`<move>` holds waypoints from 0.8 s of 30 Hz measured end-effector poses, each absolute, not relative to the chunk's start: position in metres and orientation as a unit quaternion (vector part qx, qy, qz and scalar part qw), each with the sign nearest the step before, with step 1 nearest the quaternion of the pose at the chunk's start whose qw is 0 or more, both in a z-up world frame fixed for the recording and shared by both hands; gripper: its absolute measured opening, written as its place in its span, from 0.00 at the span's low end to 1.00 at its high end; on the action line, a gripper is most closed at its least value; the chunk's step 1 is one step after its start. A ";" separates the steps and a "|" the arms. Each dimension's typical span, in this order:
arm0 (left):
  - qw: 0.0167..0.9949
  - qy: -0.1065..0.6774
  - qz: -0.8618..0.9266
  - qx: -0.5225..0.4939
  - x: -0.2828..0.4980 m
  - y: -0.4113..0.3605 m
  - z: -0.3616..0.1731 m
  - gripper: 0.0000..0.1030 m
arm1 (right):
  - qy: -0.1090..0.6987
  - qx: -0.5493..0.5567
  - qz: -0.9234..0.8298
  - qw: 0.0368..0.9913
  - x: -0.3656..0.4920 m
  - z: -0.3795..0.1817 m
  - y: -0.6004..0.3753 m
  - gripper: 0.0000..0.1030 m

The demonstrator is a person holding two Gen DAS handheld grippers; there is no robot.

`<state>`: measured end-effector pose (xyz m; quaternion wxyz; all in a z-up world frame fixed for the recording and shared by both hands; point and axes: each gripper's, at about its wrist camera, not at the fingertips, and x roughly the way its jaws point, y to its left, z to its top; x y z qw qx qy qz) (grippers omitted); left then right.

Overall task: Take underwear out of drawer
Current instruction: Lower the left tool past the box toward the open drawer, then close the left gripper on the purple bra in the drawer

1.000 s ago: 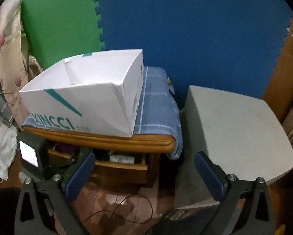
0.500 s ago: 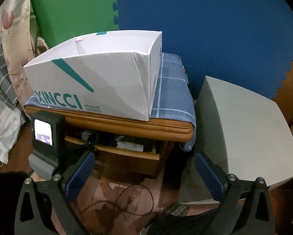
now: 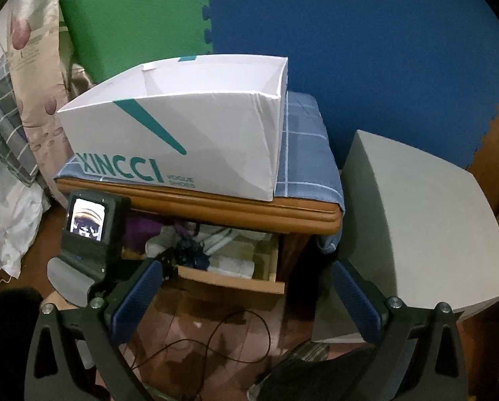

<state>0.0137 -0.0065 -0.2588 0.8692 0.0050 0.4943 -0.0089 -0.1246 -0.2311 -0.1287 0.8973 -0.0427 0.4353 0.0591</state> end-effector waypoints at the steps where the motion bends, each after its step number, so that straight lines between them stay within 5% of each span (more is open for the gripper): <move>1: 0.869 0.495 -0.009 0.005 0.009 -0.010 -0.259 1.00 | 0.434 -0.044 0.058 0.898 -0.127 -0.128 -0.231 1.00; 24: 0.832 0.553 -0.035 -0.005 -0.039 0.013 -0.260 1.00 | 0.472 -0.013 0.051 0.880 -0.141 -0.164 -0.254 1.00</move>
